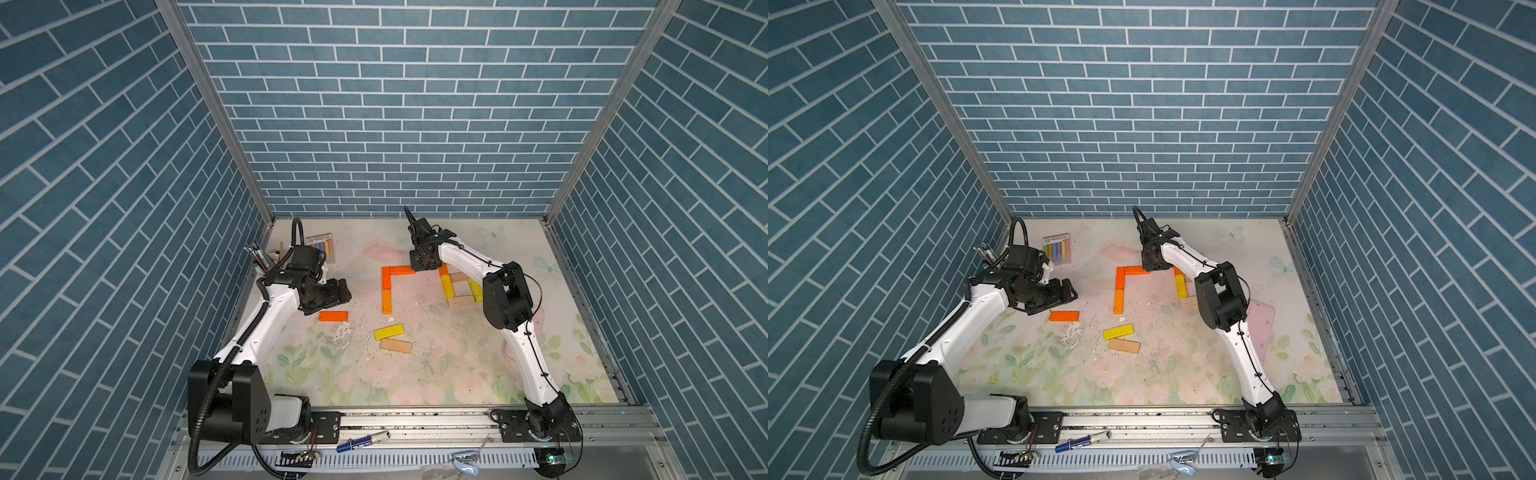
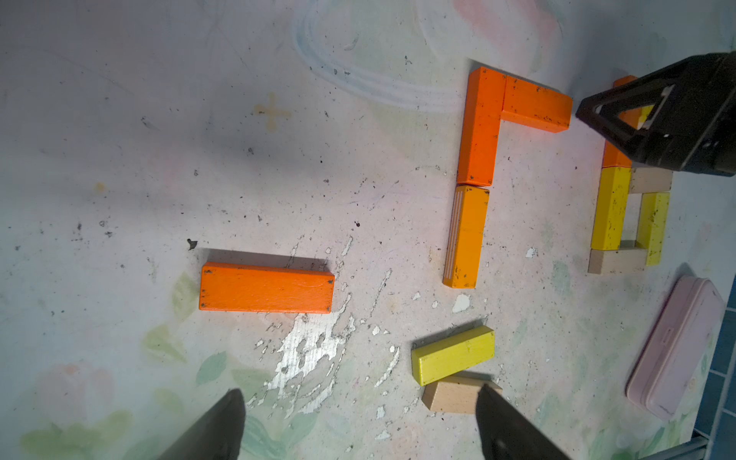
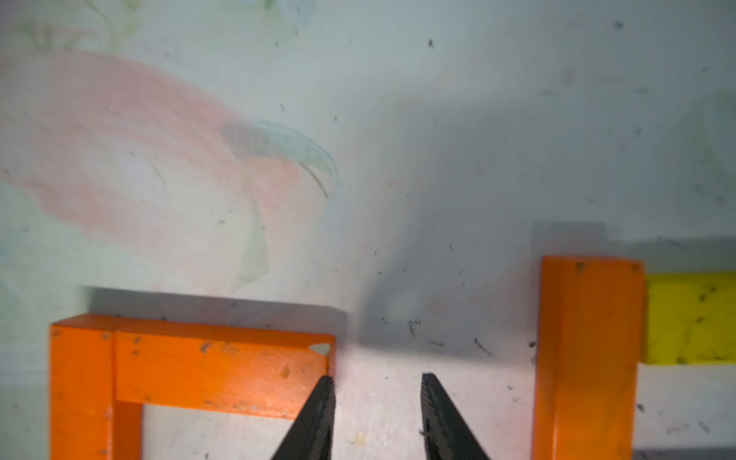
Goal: Assemble the number 6 with building blocks
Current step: Adjust the building block at the center of the board, then pick up the building block from the center of the board.
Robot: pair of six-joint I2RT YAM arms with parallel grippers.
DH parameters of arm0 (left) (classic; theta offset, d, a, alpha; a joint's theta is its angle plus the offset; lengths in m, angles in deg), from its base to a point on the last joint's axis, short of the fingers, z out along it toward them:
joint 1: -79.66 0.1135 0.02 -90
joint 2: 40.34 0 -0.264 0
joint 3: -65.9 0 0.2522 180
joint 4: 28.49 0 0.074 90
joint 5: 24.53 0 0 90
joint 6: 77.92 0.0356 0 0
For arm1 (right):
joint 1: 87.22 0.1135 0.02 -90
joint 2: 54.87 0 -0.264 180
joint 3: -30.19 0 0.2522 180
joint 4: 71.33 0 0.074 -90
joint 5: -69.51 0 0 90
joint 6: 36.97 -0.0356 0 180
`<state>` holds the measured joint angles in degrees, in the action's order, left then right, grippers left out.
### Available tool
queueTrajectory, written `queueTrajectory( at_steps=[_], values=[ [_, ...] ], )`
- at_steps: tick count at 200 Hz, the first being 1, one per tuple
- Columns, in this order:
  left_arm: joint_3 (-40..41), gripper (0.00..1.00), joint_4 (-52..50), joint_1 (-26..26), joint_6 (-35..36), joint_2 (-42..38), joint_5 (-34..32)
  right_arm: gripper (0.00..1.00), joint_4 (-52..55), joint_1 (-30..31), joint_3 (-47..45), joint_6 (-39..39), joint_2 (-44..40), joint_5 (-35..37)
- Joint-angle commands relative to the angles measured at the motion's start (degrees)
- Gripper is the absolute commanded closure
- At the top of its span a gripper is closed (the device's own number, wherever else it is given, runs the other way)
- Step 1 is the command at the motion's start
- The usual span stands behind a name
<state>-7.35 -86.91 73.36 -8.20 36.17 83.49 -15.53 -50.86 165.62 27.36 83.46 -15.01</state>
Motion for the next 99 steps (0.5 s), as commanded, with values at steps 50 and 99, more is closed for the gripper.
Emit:
queueTrajectory(
  at_steps=[50,99],
  values=[
    [0.2,0.09,-0.6,-0.3,0.3,-0.2,-0.9,0.58,-3.8,2.0,-10.0,1.1,-17.2,1.8],
    [0.3,0.08,-0.4,-0.3,0.3,-0.7,-0.6,0.41,-21.1,7.9,-38.0,10.0,-33.8,-1.1]
  ],
)
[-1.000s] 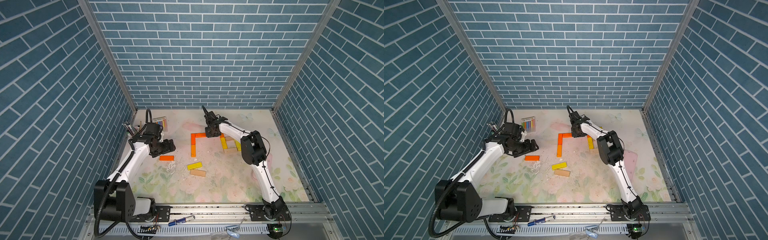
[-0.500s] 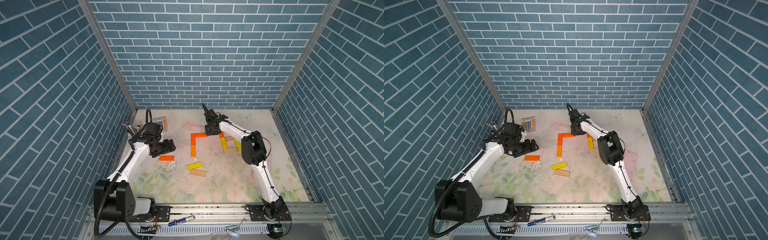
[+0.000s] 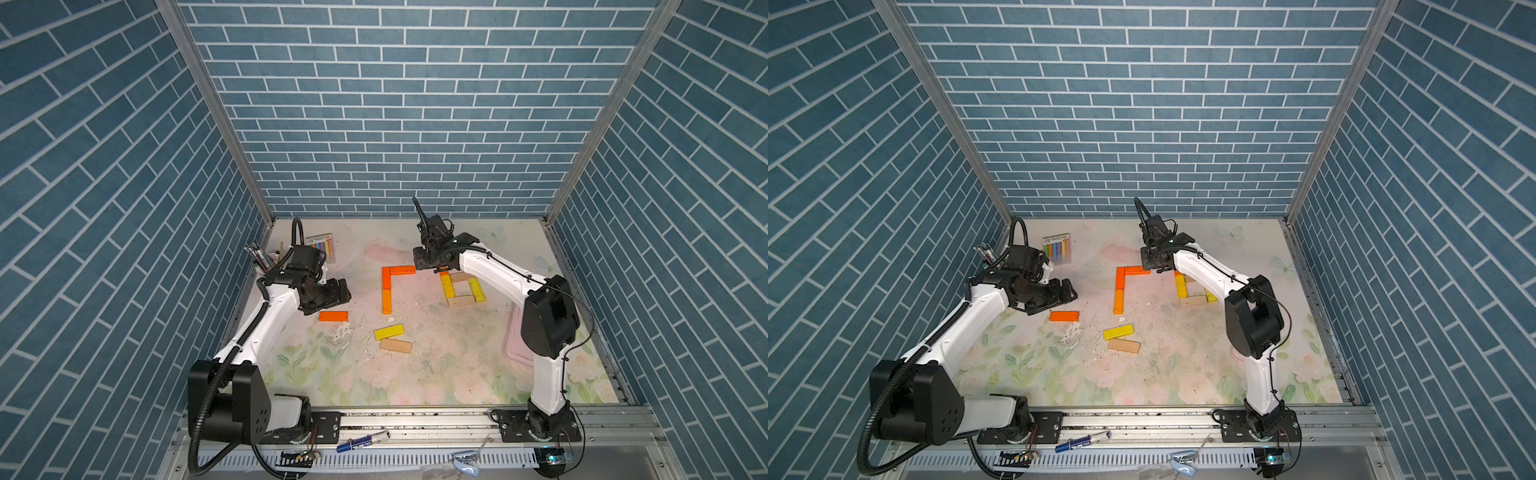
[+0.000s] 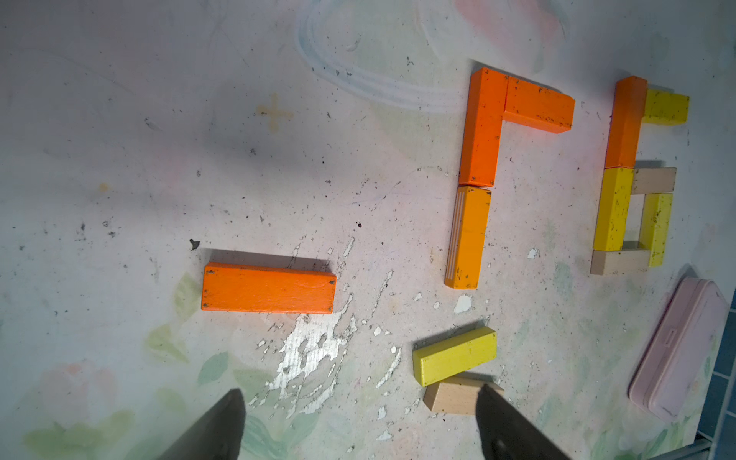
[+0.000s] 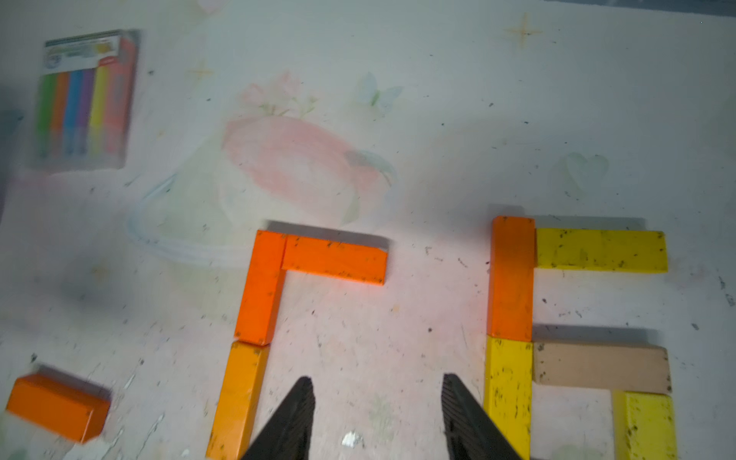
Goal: Assemble the number 6 with building blocks
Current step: Pick up the building block from the center of the board.
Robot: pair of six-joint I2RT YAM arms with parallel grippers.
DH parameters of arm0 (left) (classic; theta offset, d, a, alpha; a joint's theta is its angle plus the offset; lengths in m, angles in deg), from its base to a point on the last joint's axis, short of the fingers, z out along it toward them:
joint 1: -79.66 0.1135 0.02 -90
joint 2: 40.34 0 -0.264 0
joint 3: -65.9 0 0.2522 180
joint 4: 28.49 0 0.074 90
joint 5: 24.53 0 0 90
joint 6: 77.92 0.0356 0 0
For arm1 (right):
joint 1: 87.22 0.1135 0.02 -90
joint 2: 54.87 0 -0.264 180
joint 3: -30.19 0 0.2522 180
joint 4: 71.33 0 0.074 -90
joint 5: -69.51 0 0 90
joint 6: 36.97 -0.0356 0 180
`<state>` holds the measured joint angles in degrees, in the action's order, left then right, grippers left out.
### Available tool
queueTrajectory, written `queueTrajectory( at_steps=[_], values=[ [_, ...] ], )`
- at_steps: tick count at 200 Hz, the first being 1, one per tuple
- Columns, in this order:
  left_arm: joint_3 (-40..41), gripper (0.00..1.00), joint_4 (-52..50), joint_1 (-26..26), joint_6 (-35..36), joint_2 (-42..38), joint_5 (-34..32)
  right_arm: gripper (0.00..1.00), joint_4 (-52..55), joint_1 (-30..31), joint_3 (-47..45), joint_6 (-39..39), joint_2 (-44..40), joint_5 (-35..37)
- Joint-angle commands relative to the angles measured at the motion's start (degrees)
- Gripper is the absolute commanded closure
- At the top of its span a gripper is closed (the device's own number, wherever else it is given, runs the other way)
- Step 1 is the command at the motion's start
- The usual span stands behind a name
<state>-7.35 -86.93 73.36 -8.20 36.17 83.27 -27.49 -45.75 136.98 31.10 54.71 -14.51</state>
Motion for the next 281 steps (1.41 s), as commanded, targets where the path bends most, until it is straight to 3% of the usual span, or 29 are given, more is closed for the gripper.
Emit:
queueTrajectory(
  at_steps=[1,32,113,198,281],
  values=[
    [0.2,0.08,-0.3,-0.3,0.3,-0.7,-0.3,0.41,-9.4,2.9,-9.8,6.4,-5.2,-1.8],
    [0.2,0.09,-0.2,-0.3,0.3,-1.0,-0.1,0.39,-14.0,6.3,-17.9,14.9,-8.0,-9.4],
    [0.1,0.08,-0.8,-0.3,0.5,-0.7,-1.6,0.40,-15.8,10.7,-22.7,31.8,-5.7,-22.9],
    [0.0,0.08,-1.0,-0.3,0.6,0.1,-1.8,0.44,-14.5,12.0,-23.4,43.3,-2.9,-24.2],
    [-0.2,0.08,-1.0,-0.3,0.6,0.6,-1.8,0.48,-10.8,12.7,-20.4,48.8,1.4,-19.6]
  ],
)
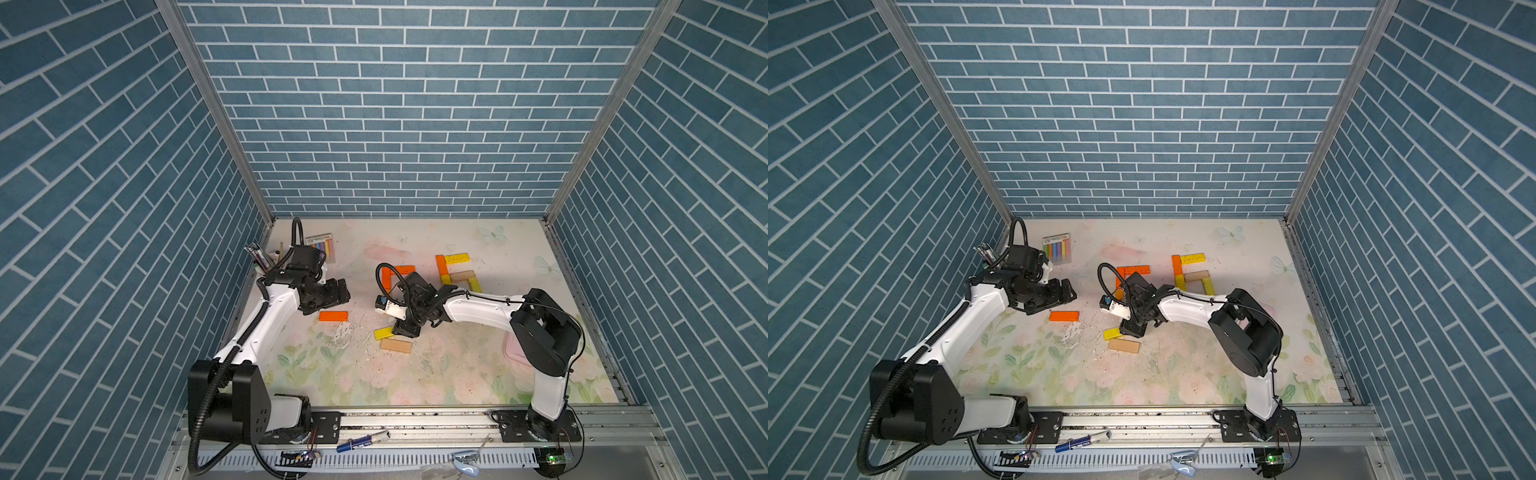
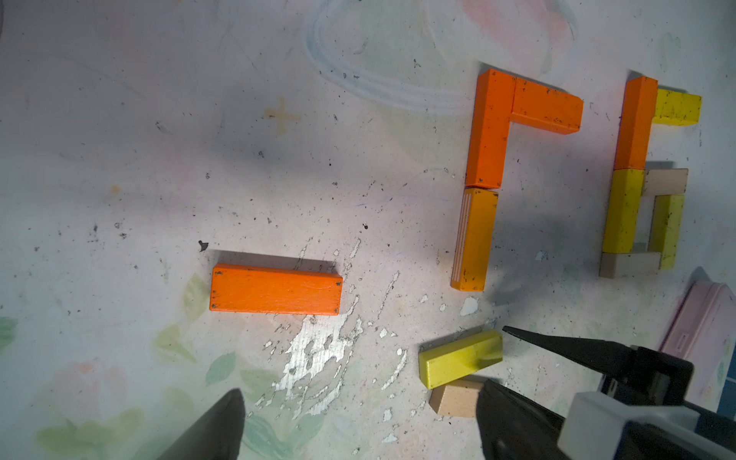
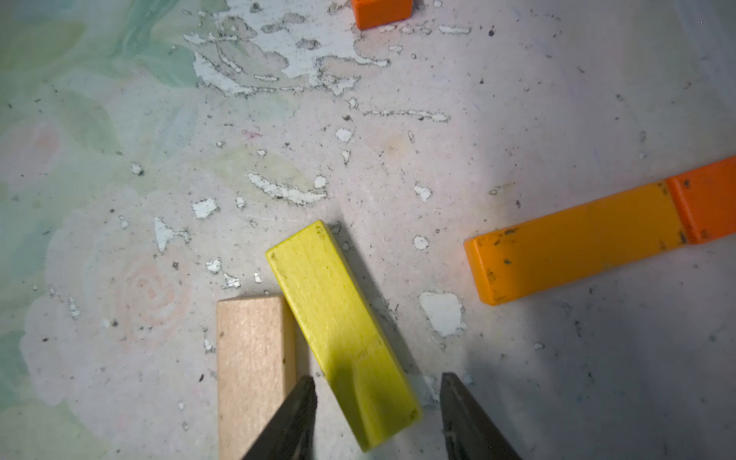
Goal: Assemble the number 6 with building blocks
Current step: Pick up the building block from the center of the board.
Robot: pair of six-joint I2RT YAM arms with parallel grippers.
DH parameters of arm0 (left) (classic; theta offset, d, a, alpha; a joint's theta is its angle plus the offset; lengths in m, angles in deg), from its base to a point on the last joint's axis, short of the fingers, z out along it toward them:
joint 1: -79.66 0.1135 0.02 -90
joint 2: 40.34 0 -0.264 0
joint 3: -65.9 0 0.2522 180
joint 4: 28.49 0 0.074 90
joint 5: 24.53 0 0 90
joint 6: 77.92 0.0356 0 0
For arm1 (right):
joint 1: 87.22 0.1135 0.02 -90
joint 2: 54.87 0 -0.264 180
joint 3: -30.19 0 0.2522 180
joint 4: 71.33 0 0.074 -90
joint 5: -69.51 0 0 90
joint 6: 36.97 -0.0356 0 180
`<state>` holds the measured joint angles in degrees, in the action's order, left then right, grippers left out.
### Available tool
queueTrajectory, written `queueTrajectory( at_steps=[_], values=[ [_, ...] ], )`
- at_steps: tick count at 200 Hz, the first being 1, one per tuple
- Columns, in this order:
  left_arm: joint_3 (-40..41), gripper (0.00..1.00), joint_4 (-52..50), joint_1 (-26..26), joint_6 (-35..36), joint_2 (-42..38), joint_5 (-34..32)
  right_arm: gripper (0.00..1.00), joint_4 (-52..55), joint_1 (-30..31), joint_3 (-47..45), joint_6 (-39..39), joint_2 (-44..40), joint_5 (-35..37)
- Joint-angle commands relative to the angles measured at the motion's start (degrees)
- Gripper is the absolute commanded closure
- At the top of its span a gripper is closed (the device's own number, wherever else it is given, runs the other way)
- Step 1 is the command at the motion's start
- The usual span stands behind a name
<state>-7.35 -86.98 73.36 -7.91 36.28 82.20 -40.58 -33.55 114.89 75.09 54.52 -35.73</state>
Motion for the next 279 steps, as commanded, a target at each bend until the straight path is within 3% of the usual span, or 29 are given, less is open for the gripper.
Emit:
queueTrajectory(
  at_steps=[1,157,223,279],
  values=[
    [-0.2,0.08,-1.0,-0.3,0.4,0.5,-0.7,0.48,2.3,0.5,1.7,4.9,1.6,1.6],
    [-0.1,0.08,-1.1,-0.3,0.4,0.6,-0.8,0.49,8.5,1.8,6.7,12.4,6.8,2.9],
    [-0.2,0.08,-1.2,-0.3,0.4,0.3,-0.8,0.65,10.7,1.7,8.0,15.6,7.0,3.8],
    [-0.2,0.08,-1.2,-0.3,0.4,0.0,-0.9,0.70,9.2,1.8,7.6,18.1,3.5,5.7]
  ],
)
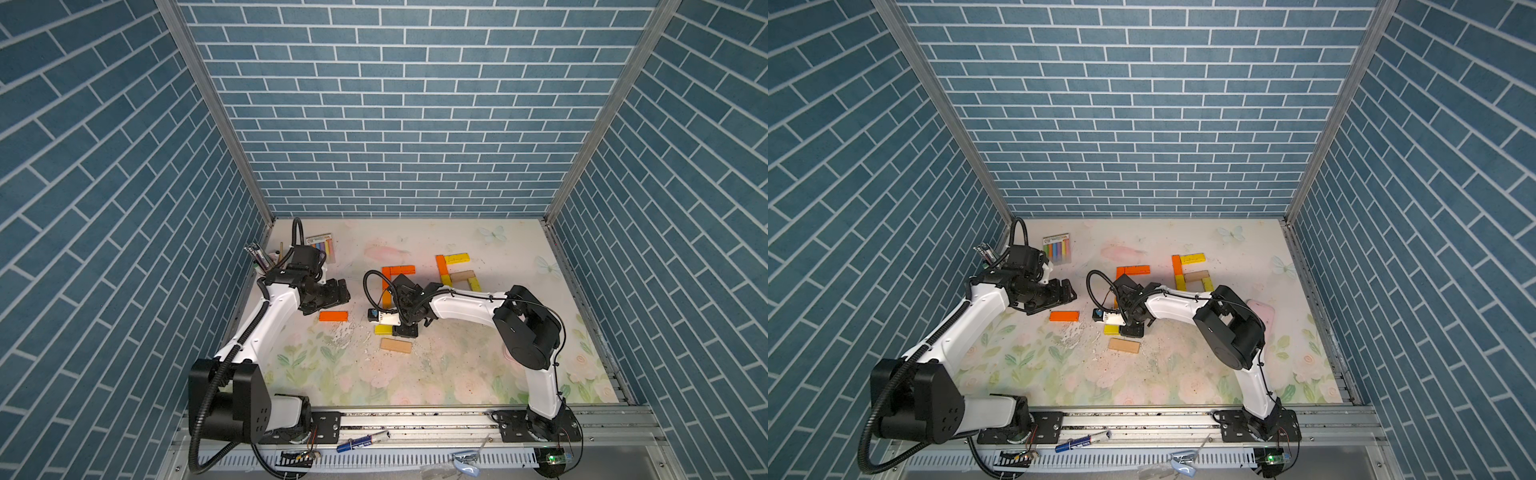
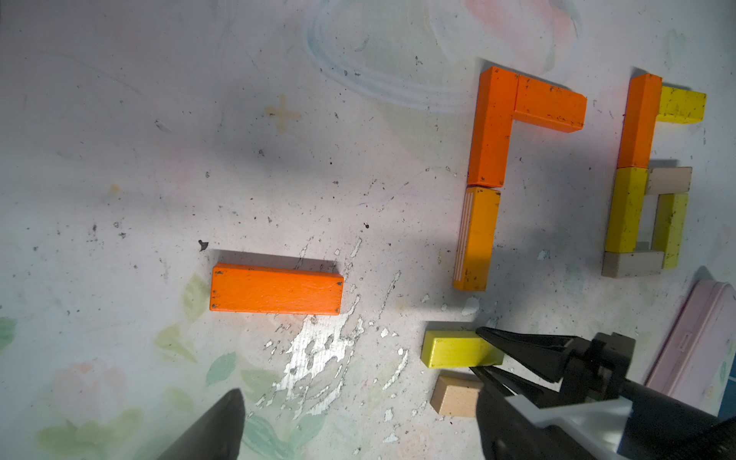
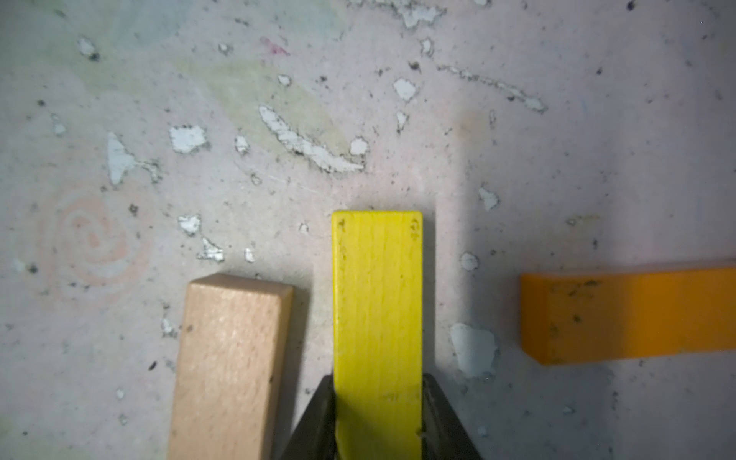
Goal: Assemble the number 6 with building blocks
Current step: Pick up the building block from the center of the board, then place the building block at the center of the board.
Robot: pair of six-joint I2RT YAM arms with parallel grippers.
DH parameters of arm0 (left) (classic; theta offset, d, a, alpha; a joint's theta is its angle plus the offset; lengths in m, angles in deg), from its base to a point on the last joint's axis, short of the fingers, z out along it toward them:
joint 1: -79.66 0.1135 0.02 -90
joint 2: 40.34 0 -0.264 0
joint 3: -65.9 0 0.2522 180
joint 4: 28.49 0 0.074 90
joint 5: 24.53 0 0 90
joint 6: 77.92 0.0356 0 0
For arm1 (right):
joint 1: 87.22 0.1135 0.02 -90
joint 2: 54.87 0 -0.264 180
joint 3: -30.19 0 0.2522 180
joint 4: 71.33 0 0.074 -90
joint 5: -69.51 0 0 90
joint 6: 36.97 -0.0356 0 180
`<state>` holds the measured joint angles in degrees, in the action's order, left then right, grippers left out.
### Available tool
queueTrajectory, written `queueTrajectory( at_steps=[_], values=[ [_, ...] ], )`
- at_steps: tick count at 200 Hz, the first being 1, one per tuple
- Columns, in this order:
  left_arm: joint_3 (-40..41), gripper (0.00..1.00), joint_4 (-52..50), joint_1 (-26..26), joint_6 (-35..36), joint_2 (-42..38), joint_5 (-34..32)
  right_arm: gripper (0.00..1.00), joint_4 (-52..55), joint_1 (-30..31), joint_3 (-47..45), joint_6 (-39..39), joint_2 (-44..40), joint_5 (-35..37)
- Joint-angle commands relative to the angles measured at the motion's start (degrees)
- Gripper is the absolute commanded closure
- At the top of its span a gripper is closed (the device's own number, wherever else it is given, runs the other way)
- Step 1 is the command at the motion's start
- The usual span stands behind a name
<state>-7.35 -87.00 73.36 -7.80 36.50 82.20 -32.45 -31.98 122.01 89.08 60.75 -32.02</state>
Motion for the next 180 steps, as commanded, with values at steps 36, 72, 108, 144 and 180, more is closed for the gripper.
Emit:
queueTrajectory(
  at_steps=[36,72,108,144,180],
  values=[
    [-0.2,0.08,-1.2,-0.3,0.3,-0.2,-1.0,0.71,-1.3,0.1,-0.4,4.9,-7.0,3.7],
    [-0.2,0.08,-1.2,-0.3,0.2,0.0,-0.9,0.71,-2.8,-1.0,-1.5,5.6,-11.4,5.5],
    [-0.2,0.08,-1.2,-0.3,0.3,-0.1,-0.9,0.70,-3.3,-5.4,-2.8,5.4,-13.6,5.7],
    [-0.2,0.08,-1.2,-0.2,0.3,0.3,-1.1,0.70,-4.8,-9.7,-4.4,5.1,-13.4,5.2],
    [-0.4,0.08,-1.3,-0.3,0.3,0.9,-1.3,0.69,-6.0,-11.9,-4.7,4.9,-11.1,4.2]
  ],
)
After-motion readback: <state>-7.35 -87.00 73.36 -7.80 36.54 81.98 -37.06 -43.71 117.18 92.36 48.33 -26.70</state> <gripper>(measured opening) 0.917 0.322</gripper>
